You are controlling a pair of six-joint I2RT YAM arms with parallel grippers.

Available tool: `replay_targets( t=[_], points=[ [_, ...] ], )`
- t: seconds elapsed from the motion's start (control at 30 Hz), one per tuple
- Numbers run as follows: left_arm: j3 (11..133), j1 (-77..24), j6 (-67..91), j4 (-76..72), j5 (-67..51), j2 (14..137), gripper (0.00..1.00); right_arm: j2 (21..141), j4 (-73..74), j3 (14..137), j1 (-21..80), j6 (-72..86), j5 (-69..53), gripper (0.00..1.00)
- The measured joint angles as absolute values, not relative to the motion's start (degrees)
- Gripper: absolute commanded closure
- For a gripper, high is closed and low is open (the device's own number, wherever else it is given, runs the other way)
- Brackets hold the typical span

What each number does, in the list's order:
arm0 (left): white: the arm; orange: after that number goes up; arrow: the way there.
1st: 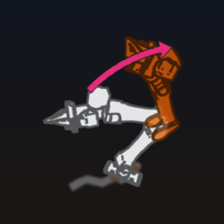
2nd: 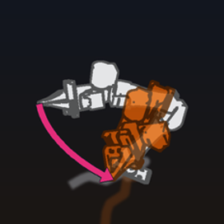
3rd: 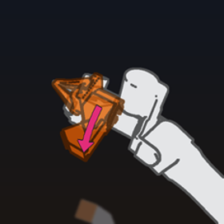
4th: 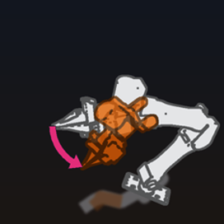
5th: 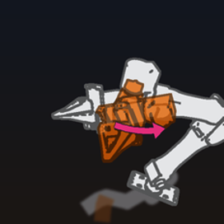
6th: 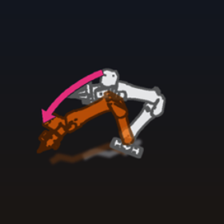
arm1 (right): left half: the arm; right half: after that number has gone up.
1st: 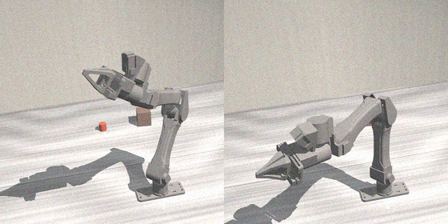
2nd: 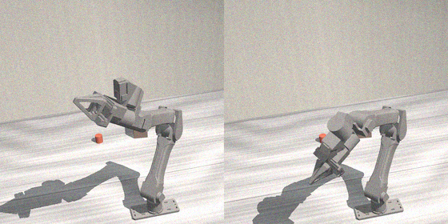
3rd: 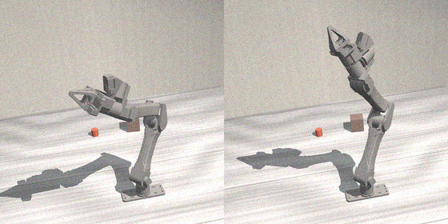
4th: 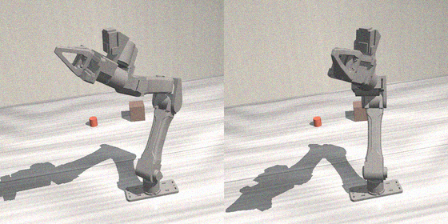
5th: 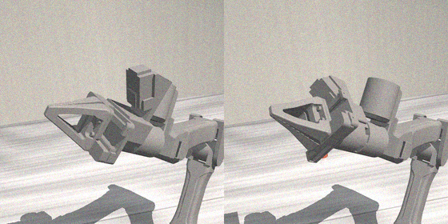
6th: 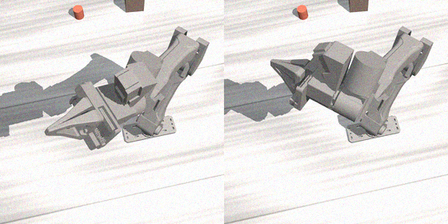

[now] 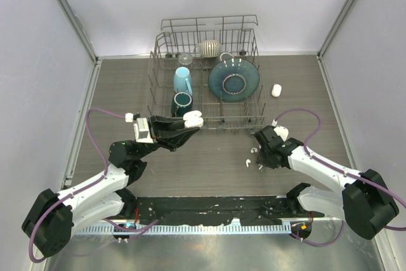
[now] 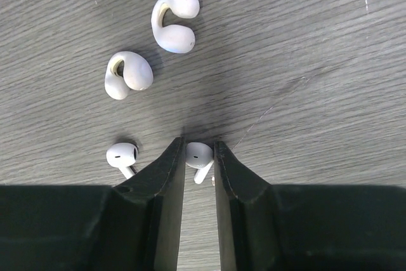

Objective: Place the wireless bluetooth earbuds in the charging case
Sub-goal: Pick up the earbud from the center of the board, then place the earbud in the charging case.

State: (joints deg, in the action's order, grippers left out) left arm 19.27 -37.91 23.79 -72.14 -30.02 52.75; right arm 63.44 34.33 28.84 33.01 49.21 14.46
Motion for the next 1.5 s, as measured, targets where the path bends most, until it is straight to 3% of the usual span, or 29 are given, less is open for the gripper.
replay_targets(
  t=[0.27,1.03,1.5],
  points=[
    [19.27,-37.91,23.81,-72.14,-30.02,52.77,1.0,62.98,34.61,28.88,33.06,49.06,14.68,0.99],
    [18.37,-37.89,23.29,-72.25,-22.06,51.92,1.0,44.34,39.51,41.17,34.2,44.64,15.38,0.99],
    [18.37,-37.89,23.31,-72.58,-22.2,51.9,1.0,42.74,38.41,50.94,35.77,39.88,16.29,0.99]
  ],
)
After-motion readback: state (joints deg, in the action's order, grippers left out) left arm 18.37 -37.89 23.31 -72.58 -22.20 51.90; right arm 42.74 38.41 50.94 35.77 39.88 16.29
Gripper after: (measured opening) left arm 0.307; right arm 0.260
